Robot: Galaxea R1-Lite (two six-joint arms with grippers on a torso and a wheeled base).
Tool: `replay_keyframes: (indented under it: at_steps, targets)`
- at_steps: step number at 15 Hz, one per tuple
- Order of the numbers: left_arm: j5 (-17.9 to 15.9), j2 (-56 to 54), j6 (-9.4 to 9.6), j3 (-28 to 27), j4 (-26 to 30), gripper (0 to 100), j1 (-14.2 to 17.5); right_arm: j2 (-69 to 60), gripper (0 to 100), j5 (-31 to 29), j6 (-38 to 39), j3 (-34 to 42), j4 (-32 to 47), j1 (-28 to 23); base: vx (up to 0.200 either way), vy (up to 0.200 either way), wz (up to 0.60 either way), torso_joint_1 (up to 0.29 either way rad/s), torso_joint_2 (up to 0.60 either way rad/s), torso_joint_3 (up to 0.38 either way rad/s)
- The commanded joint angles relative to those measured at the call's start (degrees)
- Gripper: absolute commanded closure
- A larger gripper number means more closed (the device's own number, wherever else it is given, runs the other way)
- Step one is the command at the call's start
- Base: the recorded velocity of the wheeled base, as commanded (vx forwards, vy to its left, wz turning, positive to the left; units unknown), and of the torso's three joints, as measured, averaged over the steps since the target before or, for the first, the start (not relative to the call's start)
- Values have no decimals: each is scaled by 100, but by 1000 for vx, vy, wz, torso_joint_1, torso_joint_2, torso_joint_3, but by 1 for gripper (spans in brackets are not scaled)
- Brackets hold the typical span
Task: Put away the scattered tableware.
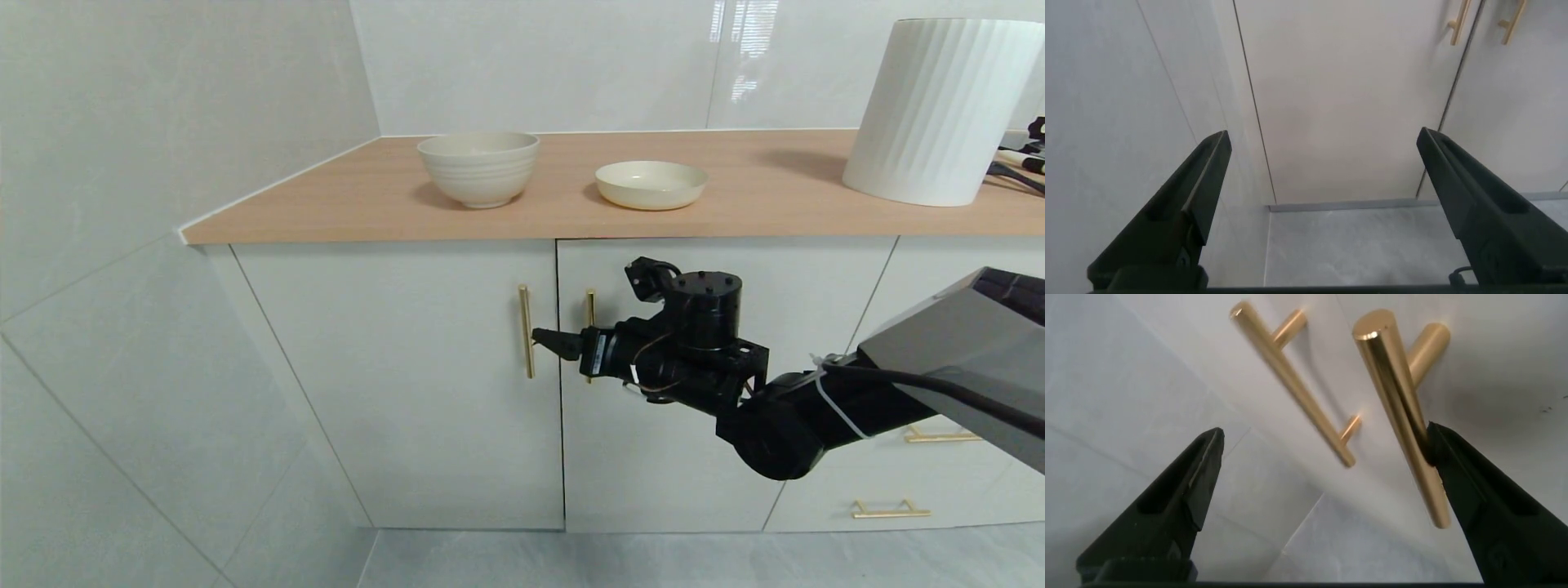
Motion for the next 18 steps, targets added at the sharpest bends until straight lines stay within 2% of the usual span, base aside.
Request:
replay_keyframes:
  at_steps: [1,5,7,8,15,17,18]
  targets:
    - [1,0,0,1,-4,0,2,-179,0,96,5,143,15,91,0,0,0,0,0,0]
    - [1,0,0,1,-4,0,2,-399,0,299,5,477,15,100,0,0,0,0,0,0]
    - [1,0,0,1,-4,0,2,-733,0,1019,14,952,15,91,0,0,0,0,0,0]
    - [1,0,0,1,-4,0,2,-838,0,1151,5,1058,15,91,0,0,0,0,0,0]
    - [1,0,0,1,-4,0,2,-1454,0,1441,5,1813,15,91,0,0,0,0,0,0]
    - [-17,0,140,1,4,0,2,-1893,0,1951,-4,2262,15,74,0,0,0,0,0,0]
    - [-8,0,61,1,4,0,2,-2095,0,2179,-4,2411,15,47,0,0,0,0,0,0]
